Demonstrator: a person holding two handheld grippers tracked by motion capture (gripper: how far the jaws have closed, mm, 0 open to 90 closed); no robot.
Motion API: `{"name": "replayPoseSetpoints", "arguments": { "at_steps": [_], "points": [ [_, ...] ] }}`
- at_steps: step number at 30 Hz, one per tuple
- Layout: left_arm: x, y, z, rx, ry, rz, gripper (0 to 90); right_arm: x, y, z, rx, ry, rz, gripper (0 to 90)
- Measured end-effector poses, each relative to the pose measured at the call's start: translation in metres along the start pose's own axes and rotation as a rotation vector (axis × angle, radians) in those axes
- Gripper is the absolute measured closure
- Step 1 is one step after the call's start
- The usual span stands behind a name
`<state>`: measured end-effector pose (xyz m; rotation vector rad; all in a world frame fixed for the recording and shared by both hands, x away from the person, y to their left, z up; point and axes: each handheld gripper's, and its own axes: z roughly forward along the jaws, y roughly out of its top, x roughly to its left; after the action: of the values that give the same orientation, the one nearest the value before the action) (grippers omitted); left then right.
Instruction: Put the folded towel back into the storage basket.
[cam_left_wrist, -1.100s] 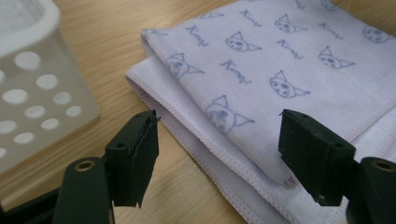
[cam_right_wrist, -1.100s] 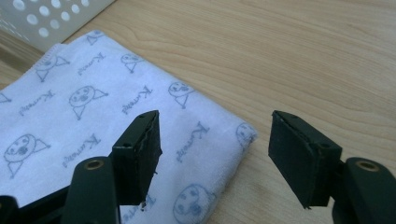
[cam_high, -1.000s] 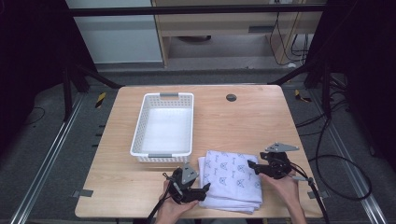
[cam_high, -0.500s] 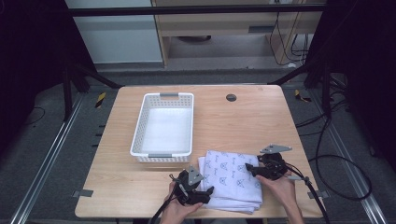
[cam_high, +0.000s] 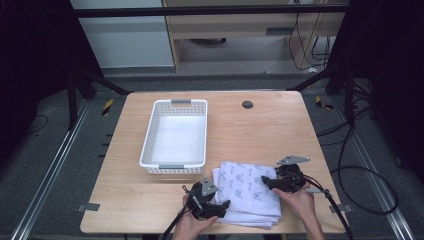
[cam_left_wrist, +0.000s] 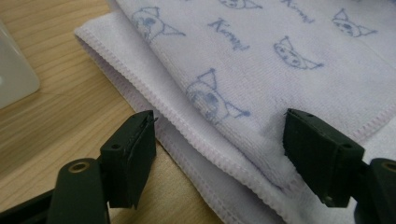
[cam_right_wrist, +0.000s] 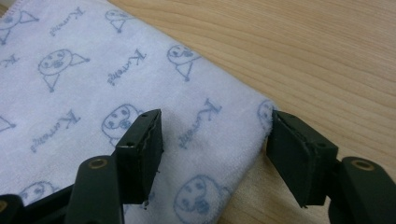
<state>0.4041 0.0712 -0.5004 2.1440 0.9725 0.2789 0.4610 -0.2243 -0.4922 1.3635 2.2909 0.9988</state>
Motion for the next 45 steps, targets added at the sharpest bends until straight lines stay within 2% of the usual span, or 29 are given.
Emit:
{"name": "replayPoseSetpoints", "arguments": {
  "at_steps": [4,6,9,13,21,24,31,40,43,45],
  "points": [
    [-0.001,0.000,0.001,-0.001,0.000,0.001,25.2,-0.003,-0.002,0.001,-0.007,0.022,0.037,36.5],
    [-0.001,0.000,0.001,-0.002,-0.003,0.005,26.9,-0.006,-0.005,0.002,-0.012,0.046,0.088,37.3],
    [-0.002,0.000,0.001,-0.008,-0.014,0.002,29.6,-0.005,-0.004,0.002,-0.009,0.038,0.080,38.2],
    [-0.002,-0.001,0.001,-0.011,-0.033,0.013,33.4,-0.005,-0.004,0.002,-0.003,0.048,0.095,41.5],
    [-0.002,0.000,0.001,-0.011,-0.057,0.019,42.3,-0.003,-0.003,0.001,0.005,0.071,0.114,52.3],
    [-0.003,0.000,0.001,-0.011,-0.079,0.010,48.8,-0.001,-0.002,0.001,0.006,0.080,0.112,60.3],
    [-0.003,0.002,0.001,0.002,-0.112,-0.010,59.7,0.002,-0.001,0.001,0.006,0.085,0.111,66.1],
    [-0.009,0.003,-0.001,-0.004,-0.092,0.014,69.3,0.003,0.000,0.001,0.004,0.075,0.097,67.9],
    [-0.009,0.003,-0.002,-0.010,-0.090,0.010,71.3,0.005,0.001,0.000,0.007,0.073,0.104,68.6],
    [-0.010,0.003,-0.003,-0.018,-0.089,0.011,72.4,0.006,0.002,-0.002,0.006,0.064,0.089,68.8]
  ]
}}
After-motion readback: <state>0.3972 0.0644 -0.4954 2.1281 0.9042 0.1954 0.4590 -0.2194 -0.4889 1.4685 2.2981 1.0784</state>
